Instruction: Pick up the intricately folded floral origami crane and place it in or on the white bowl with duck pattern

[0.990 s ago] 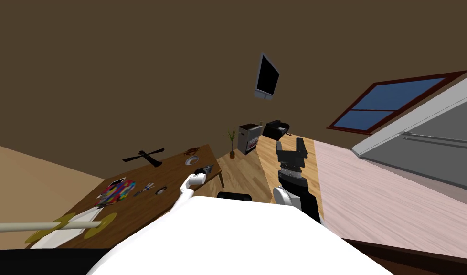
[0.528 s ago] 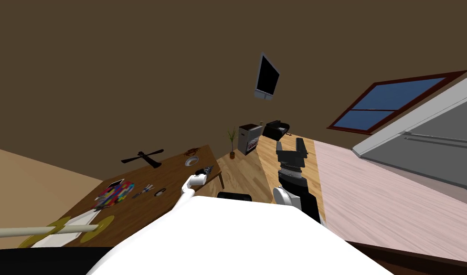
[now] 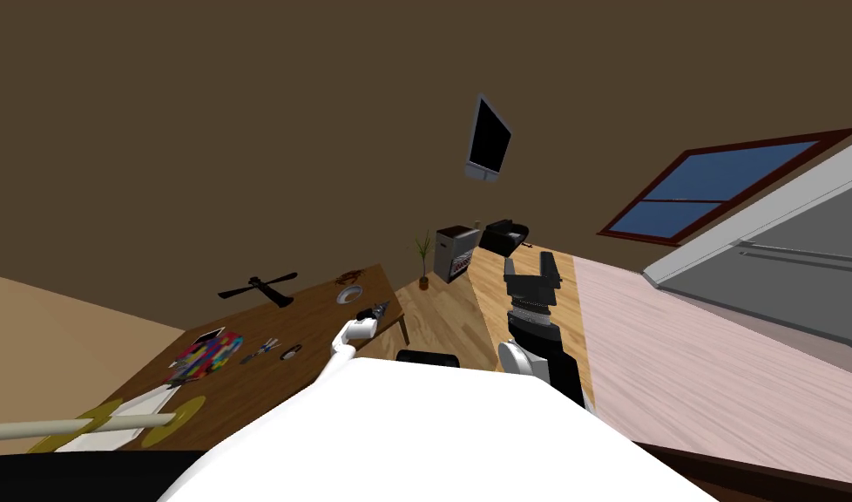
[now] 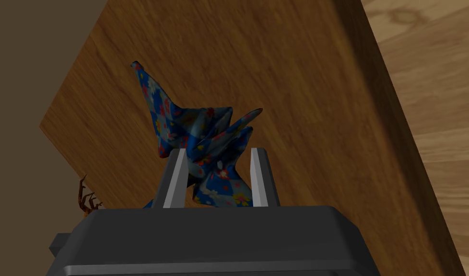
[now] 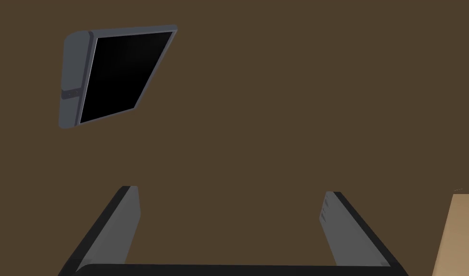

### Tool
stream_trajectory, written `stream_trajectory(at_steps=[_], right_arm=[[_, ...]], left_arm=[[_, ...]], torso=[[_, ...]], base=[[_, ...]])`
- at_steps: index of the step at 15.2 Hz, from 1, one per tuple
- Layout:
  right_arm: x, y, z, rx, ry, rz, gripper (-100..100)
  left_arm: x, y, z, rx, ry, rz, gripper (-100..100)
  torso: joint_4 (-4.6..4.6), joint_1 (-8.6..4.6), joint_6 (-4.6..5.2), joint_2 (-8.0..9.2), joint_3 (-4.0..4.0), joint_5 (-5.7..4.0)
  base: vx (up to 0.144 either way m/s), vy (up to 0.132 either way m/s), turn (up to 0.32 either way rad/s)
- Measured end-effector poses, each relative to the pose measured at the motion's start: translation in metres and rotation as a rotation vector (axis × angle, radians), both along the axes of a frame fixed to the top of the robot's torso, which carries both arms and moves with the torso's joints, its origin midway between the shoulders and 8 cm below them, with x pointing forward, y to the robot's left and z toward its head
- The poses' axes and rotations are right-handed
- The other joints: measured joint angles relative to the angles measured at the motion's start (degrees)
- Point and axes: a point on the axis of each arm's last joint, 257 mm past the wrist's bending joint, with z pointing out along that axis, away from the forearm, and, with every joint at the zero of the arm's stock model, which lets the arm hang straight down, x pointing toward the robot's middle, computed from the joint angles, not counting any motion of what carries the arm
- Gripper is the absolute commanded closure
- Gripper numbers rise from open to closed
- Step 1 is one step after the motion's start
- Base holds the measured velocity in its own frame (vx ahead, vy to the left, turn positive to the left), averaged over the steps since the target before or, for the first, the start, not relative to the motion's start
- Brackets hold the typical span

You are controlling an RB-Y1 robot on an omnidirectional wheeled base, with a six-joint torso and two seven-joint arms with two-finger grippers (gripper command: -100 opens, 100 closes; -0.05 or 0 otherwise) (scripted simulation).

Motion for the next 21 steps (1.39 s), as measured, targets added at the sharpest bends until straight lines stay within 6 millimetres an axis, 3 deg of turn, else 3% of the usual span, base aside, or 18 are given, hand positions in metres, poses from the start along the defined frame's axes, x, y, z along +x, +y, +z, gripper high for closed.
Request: stream_trajectory(at_steps=[5,6,11,21], right_arm=[[0.000,0.000,0.000,0.000,0.000,0.000,0],[0.000,0.000,0.000,0.000,0.000,0.000,0],[0.000,0.000,0.000,0.000,0.000,0.000,0],[0.000,0.000,0.000,0.000,0.000,0.000,0]], left_arm=[[0.001,0.001,0.011,0.001,0.001,-0.003,100],[0.001,0.008,0.012,0.004,0.006,0.008,100],[0.000,0.064,0.019,0.026,0.026,0.090,100],[-0.013,0.172,0.042,0.046,0.054,0.273,100]], torso=[[0.03,-0.07,-0.01,0.15,0.09,-0.01],[0.05,0.09,0.05,0.13,0.09,-0.03],[0.06,0.90,-0.04,0.36,0.20,0.07],[0.13,0.68,-0.01,0.37,0.24,0.04]], base=[[-0.040,-0.008,-0.042],[-0.066,0.115,-0.320],[-0.097,0.171,-0.306],[-0.105,0.138,-0.269]])
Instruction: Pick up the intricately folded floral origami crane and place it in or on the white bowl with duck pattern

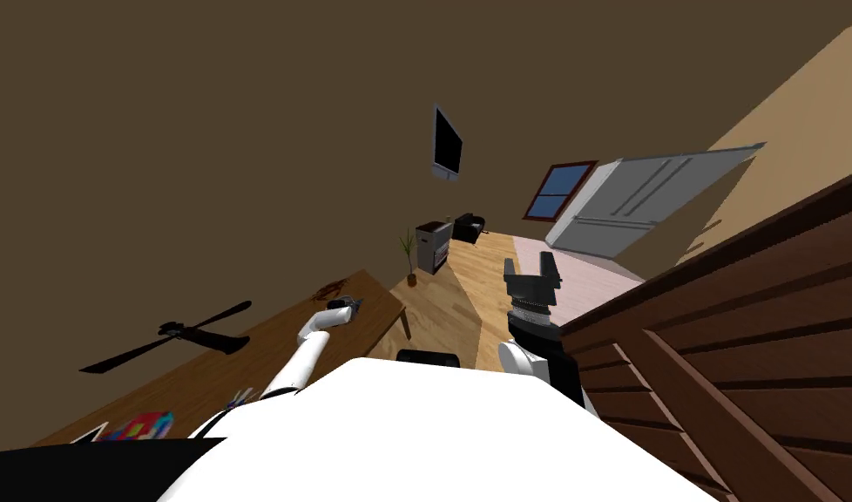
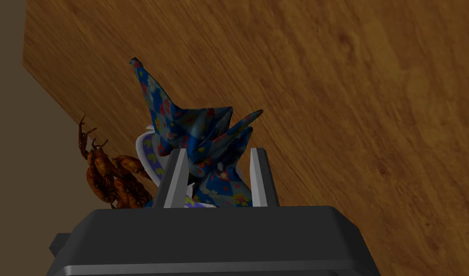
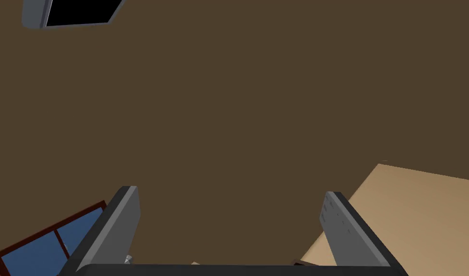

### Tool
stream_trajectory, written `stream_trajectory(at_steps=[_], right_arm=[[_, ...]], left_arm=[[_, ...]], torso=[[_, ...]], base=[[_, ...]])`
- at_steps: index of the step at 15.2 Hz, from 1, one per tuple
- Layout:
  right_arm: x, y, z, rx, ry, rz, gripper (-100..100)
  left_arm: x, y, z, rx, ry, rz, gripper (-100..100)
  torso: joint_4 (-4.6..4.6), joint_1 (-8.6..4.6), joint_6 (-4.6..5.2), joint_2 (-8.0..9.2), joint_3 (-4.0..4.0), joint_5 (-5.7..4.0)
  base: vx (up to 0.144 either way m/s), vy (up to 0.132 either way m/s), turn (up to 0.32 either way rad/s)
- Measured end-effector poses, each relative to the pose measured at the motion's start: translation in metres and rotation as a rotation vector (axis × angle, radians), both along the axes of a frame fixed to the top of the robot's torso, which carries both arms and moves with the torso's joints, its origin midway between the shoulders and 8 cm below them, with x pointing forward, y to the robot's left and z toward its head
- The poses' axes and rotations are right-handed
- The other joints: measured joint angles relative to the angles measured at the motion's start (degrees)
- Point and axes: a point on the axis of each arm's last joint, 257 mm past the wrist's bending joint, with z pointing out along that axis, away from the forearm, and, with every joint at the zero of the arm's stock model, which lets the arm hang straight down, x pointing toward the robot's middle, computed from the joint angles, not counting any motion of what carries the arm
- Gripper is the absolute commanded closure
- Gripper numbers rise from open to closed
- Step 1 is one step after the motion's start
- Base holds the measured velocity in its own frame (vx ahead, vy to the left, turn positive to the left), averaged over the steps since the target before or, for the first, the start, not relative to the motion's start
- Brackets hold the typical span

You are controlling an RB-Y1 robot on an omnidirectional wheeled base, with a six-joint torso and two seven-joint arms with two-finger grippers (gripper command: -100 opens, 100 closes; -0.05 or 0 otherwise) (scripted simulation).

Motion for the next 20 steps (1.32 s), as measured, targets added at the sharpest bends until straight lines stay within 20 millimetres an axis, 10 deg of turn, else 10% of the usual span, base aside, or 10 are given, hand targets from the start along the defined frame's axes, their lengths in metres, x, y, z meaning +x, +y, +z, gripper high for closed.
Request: stream_trajectory(at_steps=[17,18,20], right_arm=[[0.000,0.000,0.000,0.000,0.000,0.000,0],[0.000,0.000,0.000,0.000,0.000,0.000,0],[0.000,0.000,0.000,0.000,0.000,0.000,0]], left_arm=[[-0.022,0.127,0.050,-0.038,-0.035,0.291,100],[-0.021,0.129,0.051,-0.039,-0.036,0.294,-100],[-0.021,0.129,0.052,-0.039,-0.036,0.294,-100]], torso=[[0.09,-0.19,0.08,-0.08,0.01,-0.04],[0.05,-0.24,0.03,-0.18,-0.05,-0.02],[0.00,-0.40,0.02,-0.41,-0.18,-0.05]], base=[[-0.115,0.091,-0.238],[-0.025,0.021,-0.008],[-0.010,0.007,0.000]])
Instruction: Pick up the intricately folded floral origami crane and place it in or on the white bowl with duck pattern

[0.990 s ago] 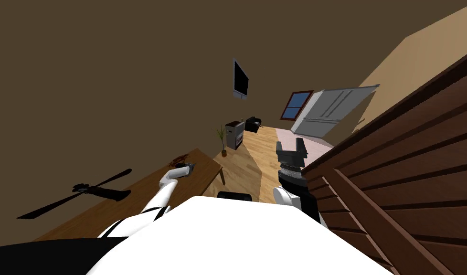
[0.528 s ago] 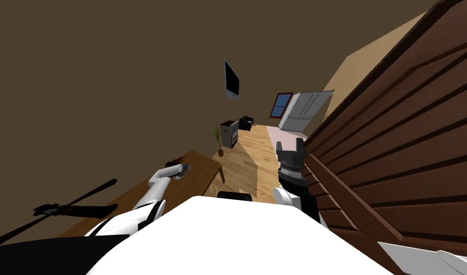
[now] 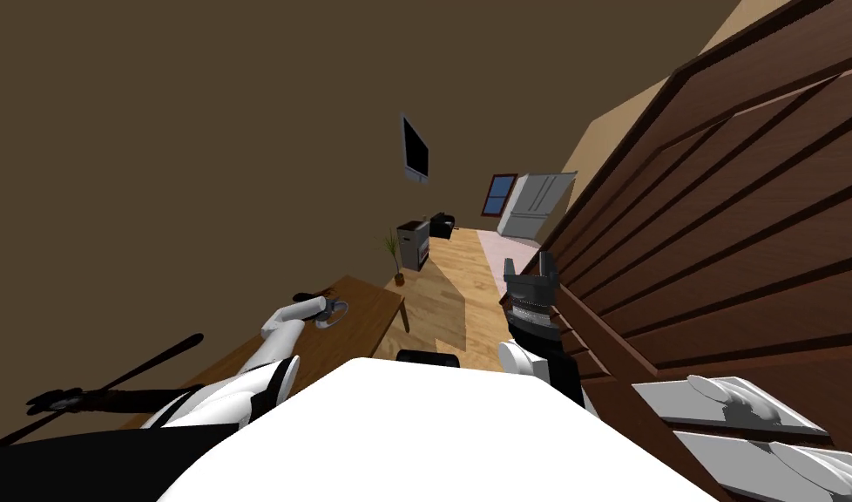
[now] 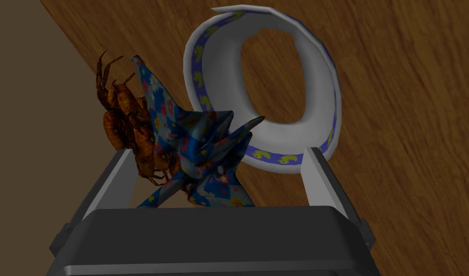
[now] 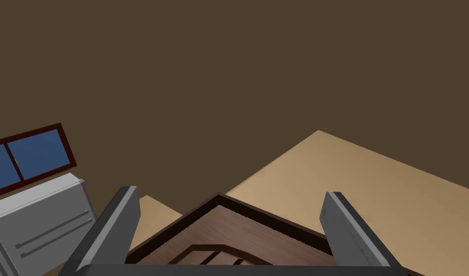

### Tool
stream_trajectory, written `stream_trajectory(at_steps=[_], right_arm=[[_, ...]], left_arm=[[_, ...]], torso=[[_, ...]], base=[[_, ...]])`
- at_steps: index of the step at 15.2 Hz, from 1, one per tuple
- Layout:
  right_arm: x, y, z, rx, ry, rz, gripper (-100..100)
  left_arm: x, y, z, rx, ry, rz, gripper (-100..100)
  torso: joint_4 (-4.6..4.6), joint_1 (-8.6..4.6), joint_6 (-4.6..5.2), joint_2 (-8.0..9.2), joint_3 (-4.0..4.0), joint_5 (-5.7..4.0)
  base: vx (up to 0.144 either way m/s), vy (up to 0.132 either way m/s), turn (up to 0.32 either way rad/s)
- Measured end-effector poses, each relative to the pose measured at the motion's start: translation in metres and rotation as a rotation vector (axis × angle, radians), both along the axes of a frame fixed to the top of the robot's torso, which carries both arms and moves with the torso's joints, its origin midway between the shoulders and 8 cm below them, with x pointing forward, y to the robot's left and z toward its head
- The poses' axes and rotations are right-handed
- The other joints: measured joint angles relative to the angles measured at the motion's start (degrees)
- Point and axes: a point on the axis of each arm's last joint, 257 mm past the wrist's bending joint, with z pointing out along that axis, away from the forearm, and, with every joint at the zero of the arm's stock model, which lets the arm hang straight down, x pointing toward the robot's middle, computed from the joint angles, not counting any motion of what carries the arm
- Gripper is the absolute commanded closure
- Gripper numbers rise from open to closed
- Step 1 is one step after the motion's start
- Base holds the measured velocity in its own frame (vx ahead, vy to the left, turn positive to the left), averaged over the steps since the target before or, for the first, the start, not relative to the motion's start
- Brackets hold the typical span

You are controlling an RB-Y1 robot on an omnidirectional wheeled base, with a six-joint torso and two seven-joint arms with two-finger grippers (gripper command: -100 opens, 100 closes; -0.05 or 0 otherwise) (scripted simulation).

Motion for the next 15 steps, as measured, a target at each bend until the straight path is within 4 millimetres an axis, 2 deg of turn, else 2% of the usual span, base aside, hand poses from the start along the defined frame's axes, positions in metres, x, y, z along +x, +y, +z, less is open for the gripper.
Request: stream_trajectory(at_steps=[4,12,15], right_arm=[[0.000,0.000,0.000,0.000,0.000,0.000,0],[0.000,0.000,0.000,0.000,0.000,0.000,0],[0.000,0.000,0.000,0.000,0.000,0.000,0]], left_arm=[[0.000,0.002,0.003,0.001,-0.002,0.001,-100],[0.003,0.022,0.050,0.003,-0.003,0.010,-100],[0.003,0.022,0.052,0.002,0.000,0.010,-100]], torso=[[-0.03,-0.13,0.01,-0.14,-0.08,-0.04],[-0.02,-0.28,0.01,-0.08,-0.05,-0.08],[-0.04,-0.15,0.01,-0.15,-0.09,-0.04]], base=[[-0.005,-0.010,-0.010],[-0.021,-0.035,-0.014],[-0.001,-0.003,0.000]])
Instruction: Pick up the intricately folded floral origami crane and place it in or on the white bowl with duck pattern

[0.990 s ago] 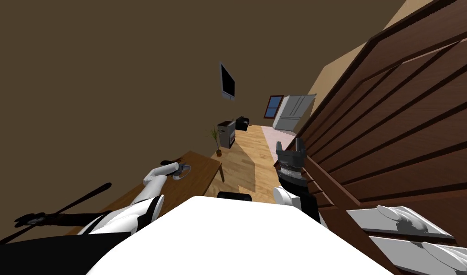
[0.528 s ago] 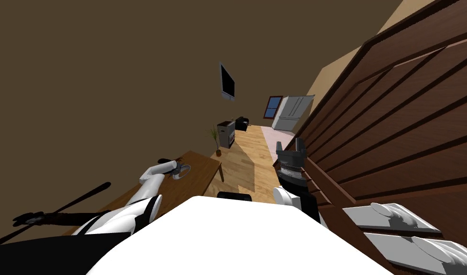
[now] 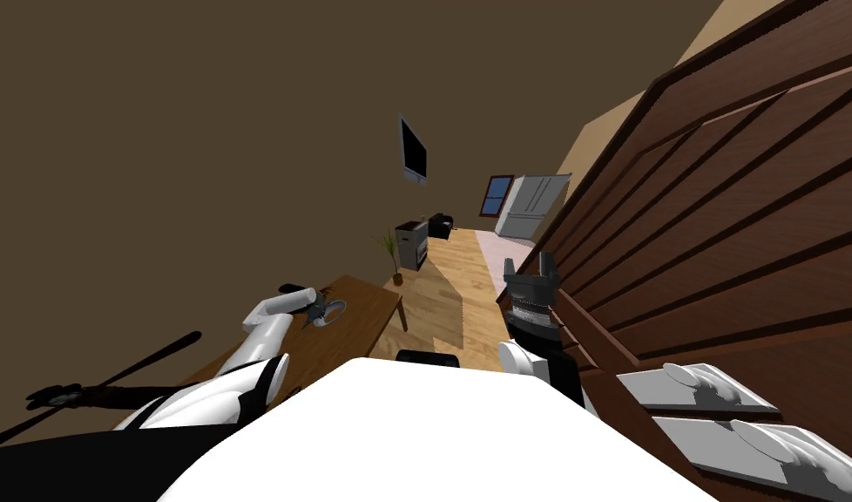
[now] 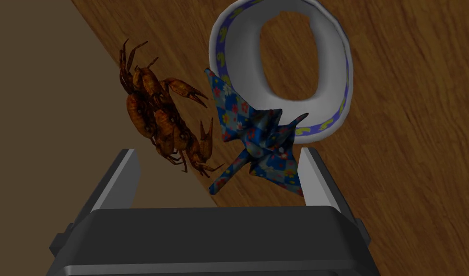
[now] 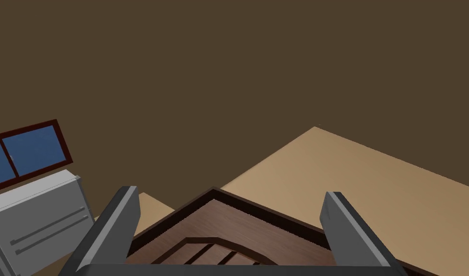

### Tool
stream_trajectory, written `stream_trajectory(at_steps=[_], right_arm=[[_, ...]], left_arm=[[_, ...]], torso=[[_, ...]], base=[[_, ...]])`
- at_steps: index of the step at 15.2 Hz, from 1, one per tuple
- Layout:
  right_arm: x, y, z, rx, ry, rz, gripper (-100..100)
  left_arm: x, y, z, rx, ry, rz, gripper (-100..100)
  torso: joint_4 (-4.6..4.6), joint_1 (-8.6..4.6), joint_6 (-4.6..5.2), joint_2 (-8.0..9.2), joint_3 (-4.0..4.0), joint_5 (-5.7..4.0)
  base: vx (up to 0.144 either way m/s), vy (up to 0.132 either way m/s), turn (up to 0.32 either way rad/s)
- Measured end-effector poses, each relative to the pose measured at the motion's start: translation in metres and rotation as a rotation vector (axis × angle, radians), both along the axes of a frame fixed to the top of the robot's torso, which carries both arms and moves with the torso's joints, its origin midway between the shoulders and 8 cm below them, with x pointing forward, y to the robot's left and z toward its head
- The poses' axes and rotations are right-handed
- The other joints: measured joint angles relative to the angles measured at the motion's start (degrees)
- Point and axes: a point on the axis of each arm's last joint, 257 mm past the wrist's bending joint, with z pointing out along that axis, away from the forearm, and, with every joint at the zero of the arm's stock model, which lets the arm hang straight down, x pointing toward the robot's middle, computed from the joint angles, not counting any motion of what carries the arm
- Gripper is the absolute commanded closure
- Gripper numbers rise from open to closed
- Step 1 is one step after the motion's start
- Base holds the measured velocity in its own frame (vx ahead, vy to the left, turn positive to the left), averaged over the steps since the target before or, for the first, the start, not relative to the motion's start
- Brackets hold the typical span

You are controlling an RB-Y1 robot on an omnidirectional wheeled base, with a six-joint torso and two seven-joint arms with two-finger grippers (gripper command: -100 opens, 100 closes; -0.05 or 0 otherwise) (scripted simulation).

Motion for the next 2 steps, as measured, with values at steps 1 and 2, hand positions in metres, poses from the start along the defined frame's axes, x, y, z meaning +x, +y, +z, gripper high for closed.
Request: stream_trajectory(at_steps=[1,2], right_arm=[[0.0000,0.0000,0.0000,0.000,0.000,0.000,0],[0.0000,0.0000,0.0000,0.000,0.000,0.000,0]], left_arm=[[0.0000,0.0000,0.0000,0.000,0.000,0.000,-100],[0.0000,0.0000,0.0000,0.000,0.000,0.000,-100]], torso=[[0.00,0.02,0.00,-0.01,-0.01,0.01],[-0.01,0.03,0.00,-0.02,-0.01,0.01]], base=[[0.000,0.000,0.000],[0.000,0.000,0.000]])
